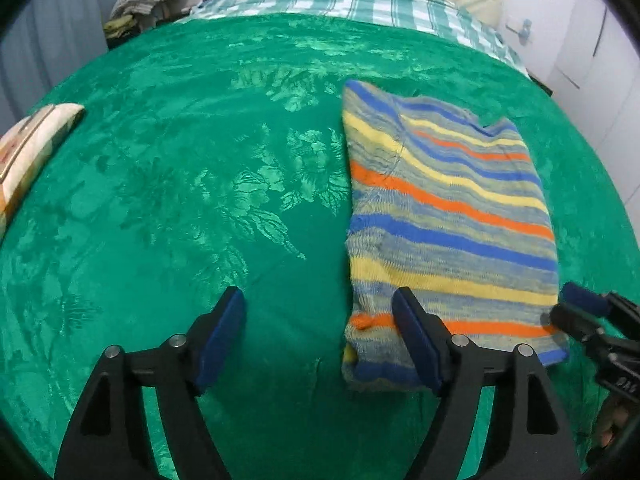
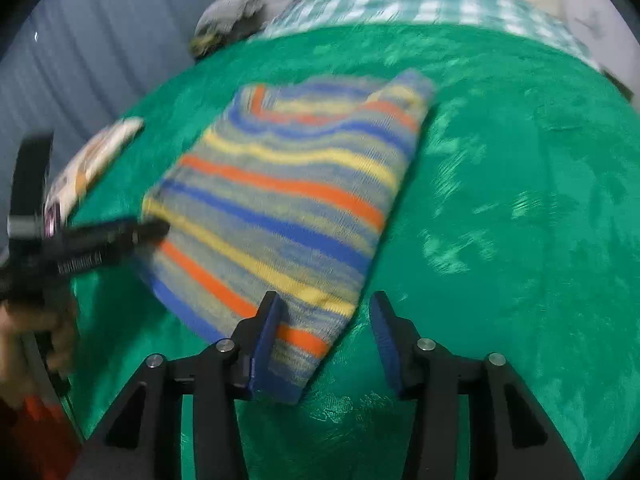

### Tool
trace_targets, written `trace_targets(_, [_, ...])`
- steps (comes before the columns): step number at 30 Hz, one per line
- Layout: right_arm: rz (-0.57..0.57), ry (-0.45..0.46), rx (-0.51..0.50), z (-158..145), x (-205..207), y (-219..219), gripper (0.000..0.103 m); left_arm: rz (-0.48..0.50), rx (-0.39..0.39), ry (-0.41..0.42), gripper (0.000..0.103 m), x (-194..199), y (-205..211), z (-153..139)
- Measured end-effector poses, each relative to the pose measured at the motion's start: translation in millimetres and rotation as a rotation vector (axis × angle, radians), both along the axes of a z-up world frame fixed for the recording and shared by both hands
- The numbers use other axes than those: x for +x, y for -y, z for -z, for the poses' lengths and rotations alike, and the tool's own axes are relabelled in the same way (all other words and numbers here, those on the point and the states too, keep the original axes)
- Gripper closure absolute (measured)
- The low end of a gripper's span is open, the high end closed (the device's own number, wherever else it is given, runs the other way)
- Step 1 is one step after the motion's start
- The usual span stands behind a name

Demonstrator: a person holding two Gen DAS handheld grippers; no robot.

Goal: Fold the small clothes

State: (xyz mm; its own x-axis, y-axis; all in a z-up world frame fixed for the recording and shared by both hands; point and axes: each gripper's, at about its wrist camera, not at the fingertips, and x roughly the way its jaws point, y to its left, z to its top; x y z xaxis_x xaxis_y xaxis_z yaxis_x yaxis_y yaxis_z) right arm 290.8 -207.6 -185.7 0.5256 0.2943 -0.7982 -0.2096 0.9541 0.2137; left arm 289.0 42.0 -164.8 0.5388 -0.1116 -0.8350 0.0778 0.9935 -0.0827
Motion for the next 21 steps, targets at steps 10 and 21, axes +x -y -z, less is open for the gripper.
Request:
trace_targets(10, [-0.031, 0.037, -0.032, -17.2, -8.8, -7.1, 0.054, 0.009, 0.011, -0.010, 0.024, 16.1, 5.8, -3.4])
trace_targets(21, [-0.022, 0.059, 0.018, -32.1, 109.7, -10.1, 0.054, 0.048, -0.051, -0.030, 0.016, 101.1, 9.6, -3.3])
